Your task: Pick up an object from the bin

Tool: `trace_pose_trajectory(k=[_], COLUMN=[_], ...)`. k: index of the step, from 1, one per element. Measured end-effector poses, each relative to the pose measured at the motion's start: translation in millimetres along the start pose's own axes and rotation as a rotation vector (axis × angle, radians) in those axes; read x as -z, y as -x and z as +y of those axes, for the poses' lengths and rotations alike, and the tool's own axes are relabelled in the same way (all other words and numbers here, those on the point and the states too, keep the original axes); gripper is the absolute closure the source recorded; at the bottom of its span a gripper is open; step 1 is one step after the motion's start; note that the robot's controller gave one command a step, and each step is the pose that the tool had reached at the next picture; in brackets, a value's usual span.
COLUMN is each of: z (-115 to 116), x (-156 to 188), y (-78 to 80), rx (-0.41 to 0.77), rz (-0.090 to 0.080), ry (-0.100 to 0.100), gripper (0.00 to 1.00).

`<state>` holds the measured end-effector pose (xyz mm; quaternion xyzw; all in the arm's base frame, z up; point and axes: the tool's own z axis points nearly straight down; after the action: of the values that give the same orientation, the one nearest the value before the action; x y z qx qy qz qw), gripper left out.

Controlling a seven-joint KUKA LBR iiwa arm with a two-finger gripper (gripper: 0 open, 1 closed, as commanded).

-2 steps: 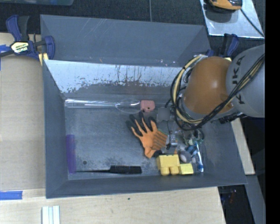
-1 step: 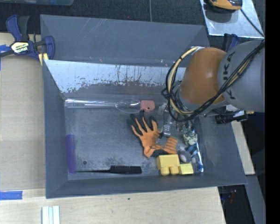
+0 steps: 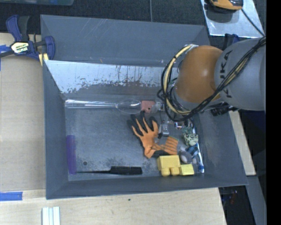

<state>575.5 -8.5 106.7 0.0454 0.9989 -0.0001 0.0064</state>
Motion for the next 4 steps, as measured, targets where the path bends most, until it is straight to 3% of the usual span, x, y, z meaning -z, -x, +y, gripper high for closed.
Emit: trace_pose_trajectory(k=[1, 2, 4], z=[-2, 28, 28], x=[-19, -34, -20], y=[-7.7, -31.6, -32.0], rx=[-0.206, -0.086, -0.085], rz=[-0.002, -0.01, -0.01], ry=[0.0, 0.0, 0.0], gripper=[0.0, 1.0, 1.0])
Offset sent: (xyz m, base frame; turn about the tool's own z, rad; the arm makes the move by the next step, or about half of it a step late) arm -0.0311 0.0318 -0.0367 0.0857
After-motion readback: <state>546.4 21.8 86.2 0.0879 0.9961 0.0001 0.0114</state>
